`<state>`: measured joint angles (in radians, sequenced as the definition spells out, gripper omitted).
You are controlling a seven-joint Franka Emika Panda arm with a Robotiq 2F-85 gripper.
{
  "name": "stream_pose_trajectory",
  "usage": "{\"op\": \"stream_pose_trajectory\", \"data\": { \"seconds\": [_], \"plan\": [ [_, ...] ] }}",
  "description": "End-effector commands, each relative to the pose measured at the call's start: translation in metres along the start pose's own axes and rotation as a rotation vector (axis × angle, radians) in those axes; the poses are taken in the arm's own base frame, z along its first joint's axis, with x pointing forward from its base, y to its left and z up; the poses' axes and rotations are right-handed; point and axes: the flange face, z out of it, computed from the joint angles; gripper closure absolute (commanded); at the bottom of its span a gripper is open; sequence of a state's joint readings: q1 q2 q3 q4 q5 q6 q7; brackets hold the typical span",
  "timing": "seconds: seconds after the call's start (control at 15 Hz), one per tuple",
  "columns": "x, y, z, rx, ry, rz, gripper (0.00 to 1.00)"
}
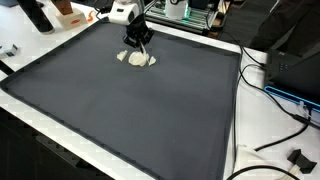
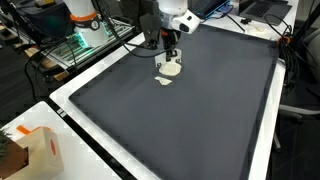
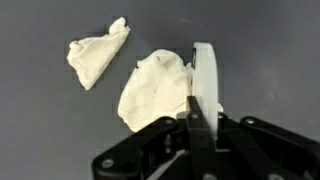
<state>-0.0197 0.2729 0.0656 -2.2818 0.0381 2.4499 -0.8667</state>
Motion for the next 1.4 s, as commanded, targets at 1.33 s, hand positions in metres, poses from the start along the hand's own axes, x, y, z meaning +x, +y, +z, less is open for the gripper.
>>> {"op": "stream_pose_trajectory", "data": {
  "seconds": [1.33],
  "plan": [
    [0.012, 0.023, 0.042, 0.040, -0.042, 0.268, 0.99]
  ]
}}
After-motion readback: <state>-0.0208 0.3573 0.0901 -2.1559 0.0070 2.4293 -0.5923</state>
